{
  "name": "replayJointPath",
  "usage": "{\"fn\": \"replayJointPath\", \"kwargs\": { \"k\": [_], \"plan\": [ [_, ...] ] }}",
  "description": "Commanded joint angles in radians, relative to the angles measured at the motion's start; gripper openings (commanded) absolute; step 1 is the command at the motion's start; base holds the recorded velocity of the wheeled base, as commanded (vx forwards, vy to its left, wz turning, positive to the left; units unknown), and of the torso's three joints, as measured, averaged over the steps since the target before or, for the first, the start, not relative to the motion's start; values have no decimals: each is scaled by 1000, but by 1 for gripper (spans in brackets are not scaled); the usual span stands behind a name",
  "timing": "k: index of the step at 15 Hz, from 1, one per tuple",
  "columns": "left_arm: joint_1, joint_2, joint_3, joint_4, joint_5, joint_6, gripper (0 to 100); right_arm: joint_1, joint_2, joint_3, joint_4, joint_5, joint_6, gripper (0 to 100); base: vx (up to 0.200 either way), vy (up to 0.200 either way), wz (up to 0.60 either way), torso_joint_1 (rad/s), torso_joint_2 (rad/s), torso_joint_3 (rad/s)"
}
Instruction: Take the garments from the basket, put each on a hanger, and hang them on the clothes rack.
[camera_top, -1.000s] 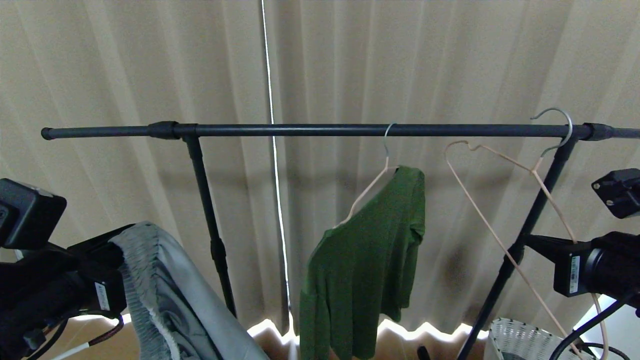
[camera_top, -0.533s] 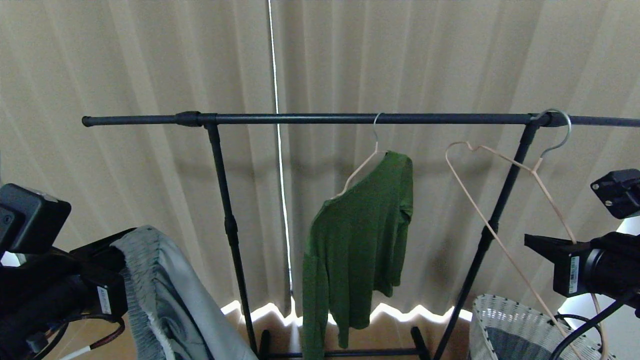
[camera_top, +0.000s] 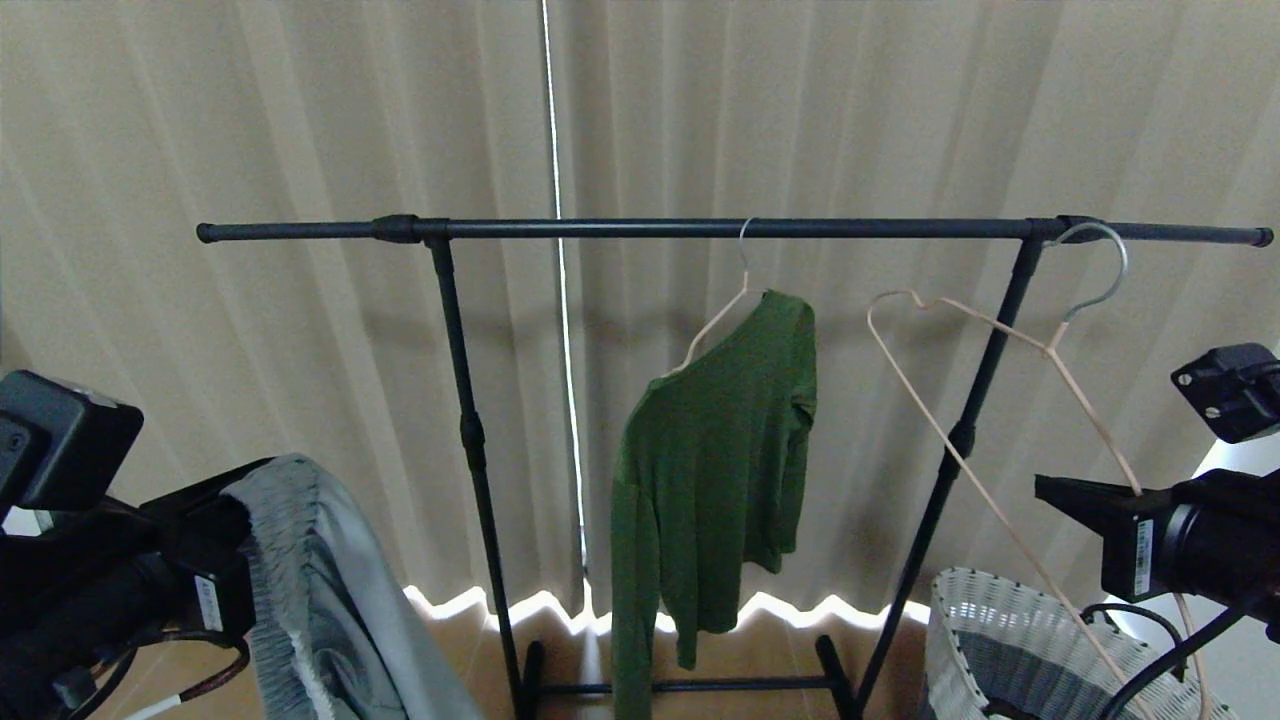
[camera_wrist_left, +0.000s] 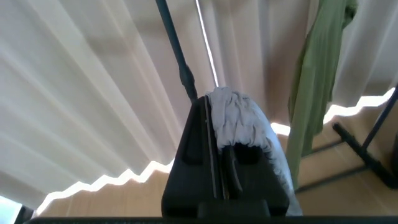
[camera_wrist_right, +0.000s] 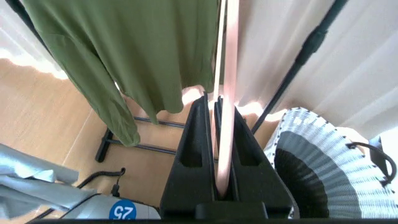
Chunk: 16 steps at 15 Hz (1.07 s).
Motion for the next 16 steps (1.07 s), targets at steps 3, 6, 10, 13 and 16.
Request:
{"fn": "replayJointPath", "kwargs": {
  "k": [3, 6, 10, 13, 16],
  "plan": [
    [0, 5, -2, 1, 1, -1, 0, 2, -4, 11, -2, 21, 1, 0, 0, 0, 0, 0, 0, 0],
    [5, 20, -11, 2, 5, 10, 0, 4, -4, 10, -4, 61, 7, 0, 0, 0, 0, 0, 0, 0],
    [-3, 84, -68, 5, 17, 9, 0, 61, 7, 28, -129, 116, 13, 0, 0, 0, 0, 0, 0, 0],
    [-56, 163, -160, 7, 97, 2, 0, 119, 17, 28, -192, 161, 12, 0, 0, 0, 0, 0, 0, 0],
    [-58, 287, -282, 5, 180, -19, 0, 229, 45, 5, -192, 193, 4, 0, 0, 0, 0, 0, 0, 0]
  ]
}}
